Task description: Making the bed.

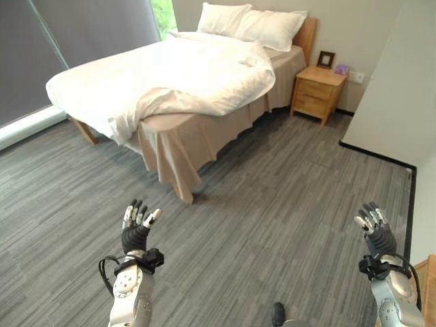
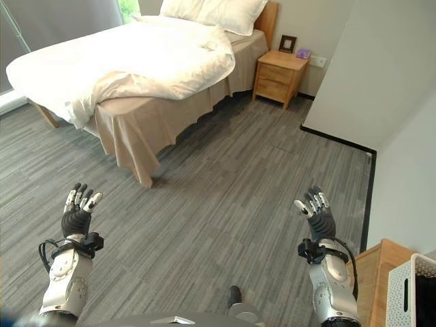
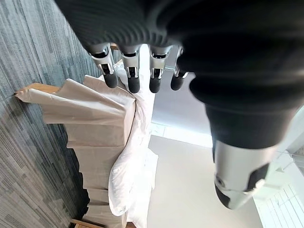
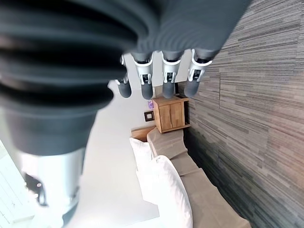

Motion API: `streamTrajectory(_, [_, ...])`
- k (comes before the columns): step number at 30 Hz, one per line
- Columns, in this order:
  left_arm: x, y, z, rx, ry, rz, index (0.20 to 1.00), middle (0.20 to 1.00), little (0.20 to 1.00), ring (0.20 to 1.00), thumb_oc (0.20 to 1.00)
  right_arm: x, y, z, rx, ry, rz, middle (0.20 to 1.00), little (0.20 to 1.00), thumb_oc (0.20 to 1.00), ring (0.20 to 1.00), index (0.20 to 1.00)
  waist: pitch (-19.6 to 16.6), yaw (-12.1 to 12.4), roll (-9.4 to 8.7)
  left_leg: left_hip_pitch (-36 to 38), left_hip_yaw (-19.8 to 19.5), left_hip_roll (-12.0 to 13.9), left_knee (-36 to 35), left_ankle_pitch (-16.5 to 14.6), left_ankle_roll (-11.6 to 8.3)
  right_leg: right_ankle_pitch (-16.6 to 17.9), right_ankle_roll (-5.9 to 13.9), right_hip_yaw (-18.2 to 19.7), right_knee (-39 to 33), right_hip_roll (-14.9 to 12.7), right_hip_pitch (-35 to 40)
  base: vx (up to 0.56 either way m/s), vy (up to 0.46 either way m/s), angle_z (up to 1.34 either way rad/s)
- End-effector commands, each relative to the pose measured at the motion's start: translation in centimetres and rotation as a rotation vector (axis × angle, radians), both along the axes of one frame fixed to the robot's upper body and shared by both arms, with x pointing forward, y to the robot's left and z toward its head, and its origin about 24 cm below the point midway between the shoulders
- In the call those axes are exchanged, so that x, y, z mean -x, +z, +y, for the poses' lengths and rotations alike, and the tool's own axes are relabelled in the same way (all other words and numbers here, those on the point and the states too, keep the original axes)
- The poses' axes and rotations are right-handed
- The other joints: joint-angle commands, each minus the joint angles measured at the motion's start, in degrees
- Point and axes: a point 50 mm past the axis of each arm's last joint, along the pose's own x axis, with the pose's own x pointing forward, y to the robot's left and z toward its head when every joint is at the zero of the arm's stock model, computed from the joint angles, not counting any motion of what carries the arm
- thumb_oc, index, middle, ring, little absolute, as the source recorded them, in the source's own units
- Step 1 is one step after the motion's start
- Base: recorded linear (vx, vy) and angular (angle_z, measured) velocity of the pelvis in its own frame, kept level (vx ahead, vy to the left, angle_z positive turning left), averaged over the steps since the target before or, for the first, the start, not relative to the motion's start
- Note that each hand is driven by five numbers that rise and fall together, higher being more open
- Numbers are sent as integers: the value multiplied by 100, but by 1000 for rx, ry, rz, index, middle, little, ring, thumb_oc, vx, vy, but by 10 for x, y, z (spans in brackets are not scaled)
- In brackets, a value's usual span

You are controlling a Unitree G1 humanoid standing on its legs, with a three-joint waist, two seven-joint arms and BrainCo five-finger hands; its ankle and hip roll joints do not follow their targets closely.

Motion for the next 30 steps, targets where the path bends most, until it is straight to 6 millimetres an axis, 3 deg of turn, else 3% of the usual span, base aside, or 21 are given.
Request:
streamTrajectory(1, [-12,32,16,-144,9,-107,1000,1000,1000,1000,1000,-23,30,6,45,51,-146,1000,1000,1000,1000,1000,126,95,-5,-121,105,-149,129,-10,288,-167,736,60,1098,-773,42,42,220,0])
streamTrajectory(2, [-16,35,17,-199,10,-96,1000,1000,1000,1000,1000,-22,30,8,65,64,-138,1000,1000,1000,1000,1000,191,73,25,-57,12,-232,128,-49,371,40,767,155,1797,-846,-194,30,184,1])
streamTrajectory(4, [-16,35,17,-200,11,-96,1000,1000,1000,1000,1000,-23,30,8,65,64,-139,1000,1000,1000,1000,1000,190,79,10,-68,18,-252,131,-50,378,11,775,179,1862,-865,-239,20,148,10])
streamTrajectory(5, [-20,41,17,-218,8,-115,1000,1000,1000,1000,1000,-24,33,10,95,78,-149,1000,1000,1000,1000,1000,298,66,76,45,-50,-313,129,-98,483,329,753,217,2699,-924,-565,90,271,11])
streamTrajectory(6, [-22,45,16,-239,-1,-121,1000,1000,1000,1000,1000,-25,35,11,126,89,-150,1000,1000,1000,1000,1000,344,38,125,143,-89,-335,107,-152,517,299,700,225,3189,-942,-853,152,292,16])
streamTrajectory(8, [-23,46,15,-243,-7,-128,1000,1000,1000,1000,1000,-25,36,10,138,94,-149,1000,1000,1000,1000,1000,346,13,122,202,-120,-326,98,-195,510,246,681,230,3311,-922,-1026,139,69,22])
streamTrajectory(11, [-28,49,1,-155,-75,-186,1000,1000,1000,1000,1000,-23,41,7,142,136,-170,1000,1000,1000,1000,1000,296,-249,134,427,-420,-291,66,-365,411,-185,567,337,2595,-285,-1488,308,6,24])
streamTrajectory(13, [-32,45,-12,-118,-137,-183,1000,1000,1000,1000,1000,-21,41,5,162,150,-162,1000,1000,1000,1000,1000,268,-397,82,577,-663,-331,66,-504,340,-112,562,331,1616,-61,-1576,354,-45,48])
streamTrajectory(15, [-33,43,-18,-105,-168,-180,1000,1000,1000,1000,1000,-21,42,5,165,154,-161,1000,1000,1000,1000,1000,286,-461,115,647,-762,-280,66,-566,295,19,583,257,1210,-5,-1524,308,-57,71])
streamTrajectory(17, [-34,35,-32,-73,-246,-160,1000,1000,1000,1000,1000,-26,45,13,215,234,-157,1000,1000,1000,1000,1000,264,-516,93,841,-892,-246,66,-603,202,286,622,-61,769,-22,-1557,400,-101,73])
streamTrajectory(21, [-29,20,-49,53,-287,-139,1000,1000,1000,1000,1000,-26,41,21,238,310,-130,1000,1000,1000,1000,1000,125,-559,105,965,-993,-57,298,-500,46,101,410,-94,895,110,-1331,295,-140,51])
streamTrajectory(22, [-27,15,-52,104,-284,-132,1000,1000,1000,1000,1000,-27,38,22,249,321,-115,1000,1000,1000,1000,1000,78,-547,137,891,-970,38,533,-260,-79,80,340,-131,850,209,-1195,337,-184,41])
streamTrajectory(24, [-32,18,-59,131,-303,-149,1000,1000,1000,1000,1000,-29,41,21,268,326,-119,1000,1000,1000,1000,1000,61,-555,118,245,-701,331,1980,633,-557,4,157,-333,644,253,-790,293,-241,22])
streamTrajectory(25, [-33,21,-62,122,-329,-160,1000,1000,1000,1000,1000,-29,42,22,251,330,-125,1000,1000,1000,1000,1000,102,-522,45,-116,-607,437,2684,1000,-678,-72,43,-379,511,253,-558,401,-432,41])
streamTrajectory(26, [-38,32,-65,46,-370,-181,1000,1000,1000,1000,1000,-29,41,23,229,329,-130,1000,1000,1000,1000,1000,249,-389,-201,-813,-155,699,3649,1260,-598,-274,-178,-466,306,146,-120,309,-331,53])
streamTrajectory(27, [-38,32,-65,45,-370,-181,1000,1000,1000,1000,1000,-30,41,23,228,328,-130,1000,1000,1000,1000,1000,270,-372,-182,-828,-151,733,3723,1212,-598,-273,-181,-460,302,177,-107,262,-265,47])
streamTrajectory(29, [-45,38,-68,38,-371,-203,1000,1000,1000,1000,1000,-33,43,24,254,321,-127,1000,1000,1000,1000,1000,394,-237,-277,-1316,275,972,3636,950,-469,-328,-163,-392,155,98,179,244,-75,-17])
streamTrajectory(30, [-46,40,-68,42,-372,-214,1000,1000,1000,1000,1000,-36,49,28,270,362,-147,1000,1000,1000,1000,1000,384,-146,-290,-1526,482,1060,2960,761,-443,-394,-74,-373,102,59,387,299,-41,-26])
